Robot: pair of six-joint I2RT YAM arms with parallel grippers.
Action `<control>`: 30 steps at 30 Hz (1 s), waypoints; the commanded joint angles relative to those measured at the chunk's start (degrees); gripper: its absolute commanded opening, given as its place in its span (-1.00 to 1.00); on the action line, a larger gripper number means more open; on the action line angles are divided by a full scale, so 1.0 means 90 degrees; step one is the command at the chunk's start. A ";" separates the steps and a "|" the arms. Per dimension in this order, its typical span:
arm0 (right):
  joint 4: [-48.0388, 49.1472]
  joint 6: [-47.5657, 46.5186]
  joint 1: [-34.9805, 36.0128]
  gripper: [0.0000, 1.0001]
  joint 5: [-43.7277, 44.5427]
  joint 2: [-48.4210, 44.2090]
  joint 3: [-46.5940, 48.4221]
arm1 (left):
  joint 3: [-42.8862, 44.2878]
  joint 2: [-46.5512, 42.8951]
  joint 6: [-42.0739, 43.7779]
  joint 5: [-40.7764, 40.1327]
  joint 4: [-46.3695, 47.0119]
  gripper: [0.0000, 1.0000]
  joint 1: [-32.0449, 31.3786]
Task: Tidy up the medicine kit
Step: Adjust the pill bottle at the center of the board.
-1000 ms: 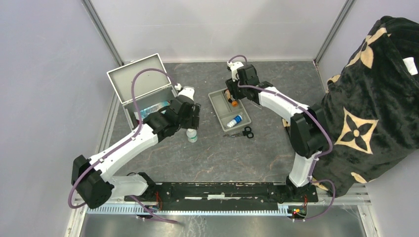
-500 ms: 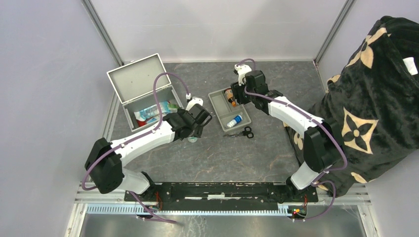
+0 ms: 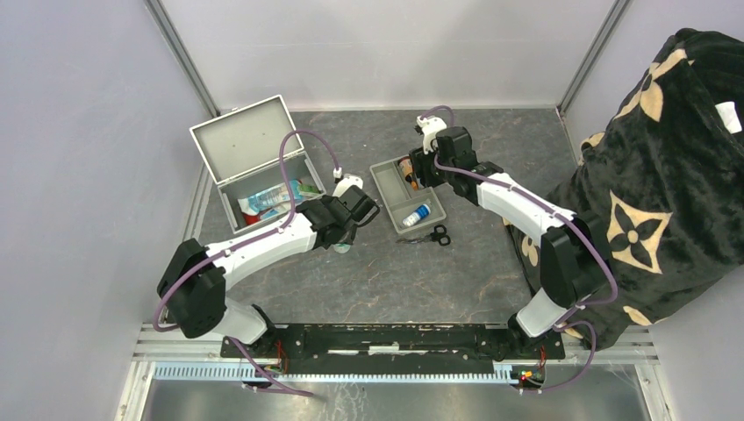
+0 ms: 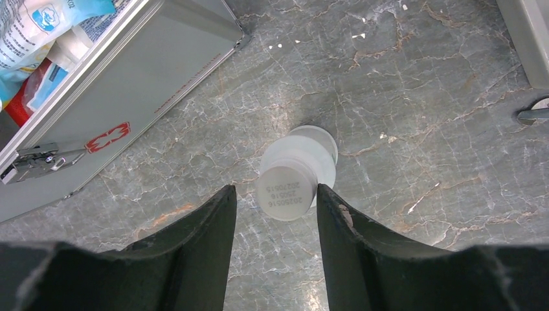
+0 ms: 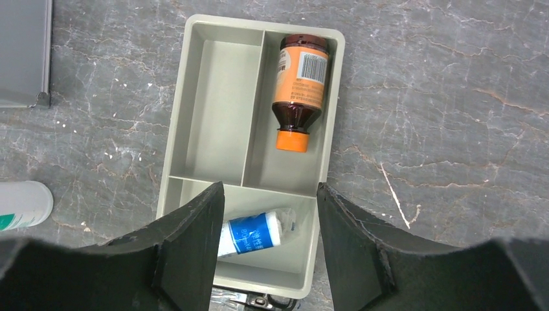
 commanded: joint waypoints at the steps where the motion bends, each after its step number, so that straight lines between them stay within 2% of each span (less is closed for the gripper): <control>1: 0.0341 0.0147 -0.0017 0.22 -0.0198 -0.0343 -0.0220 | 0.0026 0.0124 -0.0248 -0.0124 0.0290 0.10 0.0013; 8: 0.0434 0.0288 -0.0013 0.22 -0.0399 -0.0605 -0.0500 | 0.0041 0.0257 -0.0155 -0.0065 0.0436 0.10 0.0065; 13: 0.0420 0.0287 -0.0010 0.22 -0.0400 -0.0693 -0.0598 | 0.0162 0.0325 -0.0032 -0.0055 0.0529 -0.05 0.0110; 23: 0.0425 0.0251 -0.0007 0.23 -0.0270 -0.0860 -0.0782 | 0.0642 0.0465 0.0494 -0.0174 0.0519 -0.74 0.0108; 27: 0.0391 0.0268 -0.0006 0.24 0.0103 -0.1076 -0.0898 | 0.1068 0.0655 0.0895 -0.1074 0.0535 -0.77 -0.0246; 30: 0.0250 0.0496 -0.0017 0.25 0.1207 -0.1450 -0.1043 | 0.1376 0.1032 0.1232 -0.2101 0.0541 -0.77 -0.0615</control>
